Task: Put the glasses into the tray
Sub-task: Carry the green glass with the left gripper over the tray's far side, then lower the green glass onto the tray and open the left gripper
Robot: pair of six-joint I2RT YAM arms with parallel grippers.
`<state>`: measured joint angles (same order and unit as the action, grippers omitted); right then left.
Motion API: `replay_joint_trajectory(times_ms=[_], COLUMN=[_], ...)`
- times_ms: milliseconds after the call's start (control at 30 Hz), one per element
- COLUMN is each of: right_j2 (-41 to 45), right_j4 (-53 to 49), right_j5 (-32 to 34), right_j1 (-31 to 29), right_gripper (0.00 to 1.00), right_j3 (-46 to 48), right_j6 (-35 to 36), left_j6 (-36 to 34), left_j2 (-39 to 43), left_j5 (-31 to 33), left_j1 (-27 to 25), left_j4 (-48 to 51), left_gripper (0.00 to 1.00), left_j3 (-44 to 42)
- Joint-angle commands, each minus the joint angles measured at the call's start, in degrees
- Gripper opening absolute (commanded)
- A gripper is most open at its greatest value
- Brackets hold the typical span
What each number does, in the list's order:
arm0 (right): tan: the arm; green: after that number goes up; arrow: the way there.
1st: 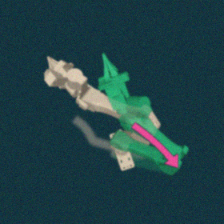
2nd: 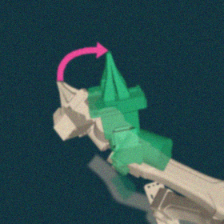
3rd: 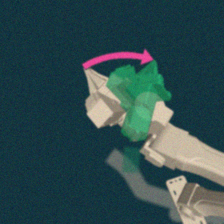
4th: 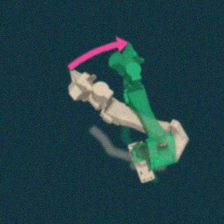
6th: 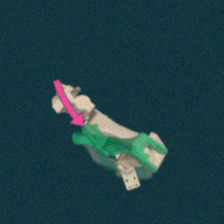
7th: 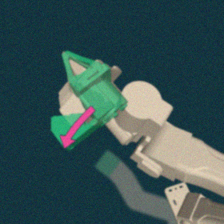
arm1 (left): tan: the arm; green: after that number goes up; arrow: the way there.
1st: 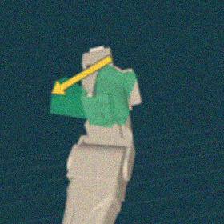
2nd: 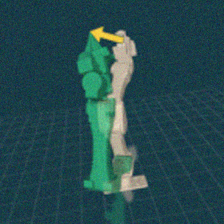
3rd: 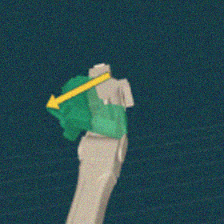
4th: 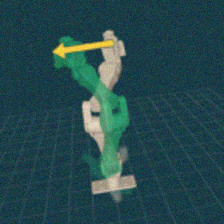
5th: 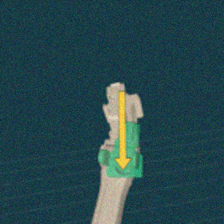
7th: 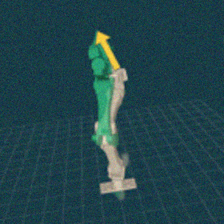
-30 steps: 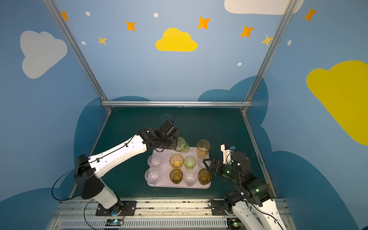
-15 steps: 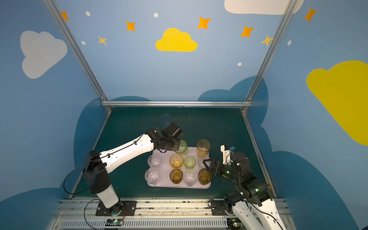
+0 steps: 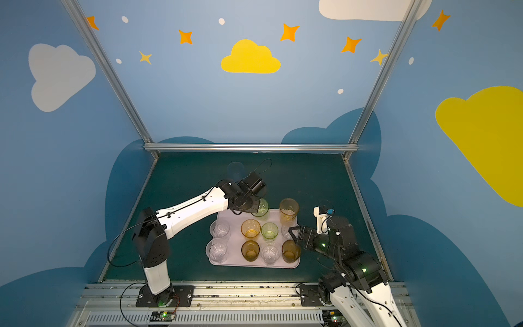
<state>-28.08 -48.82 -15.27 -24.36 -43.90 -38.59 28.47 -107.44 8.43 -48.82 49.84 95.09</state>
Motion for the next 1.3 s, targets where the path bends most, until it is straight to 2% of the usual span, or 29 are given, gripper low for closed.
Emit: replay_joint_trajectory(times_ms=[0, 467, 767, 1067, 1267], right_j2=[0.30, 0.46, 0.04, -0.27, -0.40], right_j4=[-0.93, -1.19, -1.20, -1.19, -1.19], right_j5=[0.33, 0.77, 0.85, 0.94, 0.95], right_j1=[0.19, 0.19, 0.19, 0.19, 0.27], right_gripper=[0.86, 0.86, 0.86, 0.86, 0.86], right_j3=[0.66, 1.03, 1.34, 1.41, 1.60], right_j6=[0.12, 0.13, 0.25, 0.36, 0.37], left_j6=[-1.18, -2.69, -2.93, -2.90, -2.97], left_j2=[-0.94, -4.89, -6.46, -7.35, -7.61], left_j5=[0.10, -2.19, -2.62, -2.63, -3.33], left_j1=[-0.05, -0.03, -0.05, -0.01, -0.04], left_j4=[1.80, 3.38, 4.29, 4.64, 4.16], left_gripper=[0.04, 0.04, 0.08, 0.15, 0.27], left_j3=[2.55, 6.74, 8.47, 9.48, 9.67])
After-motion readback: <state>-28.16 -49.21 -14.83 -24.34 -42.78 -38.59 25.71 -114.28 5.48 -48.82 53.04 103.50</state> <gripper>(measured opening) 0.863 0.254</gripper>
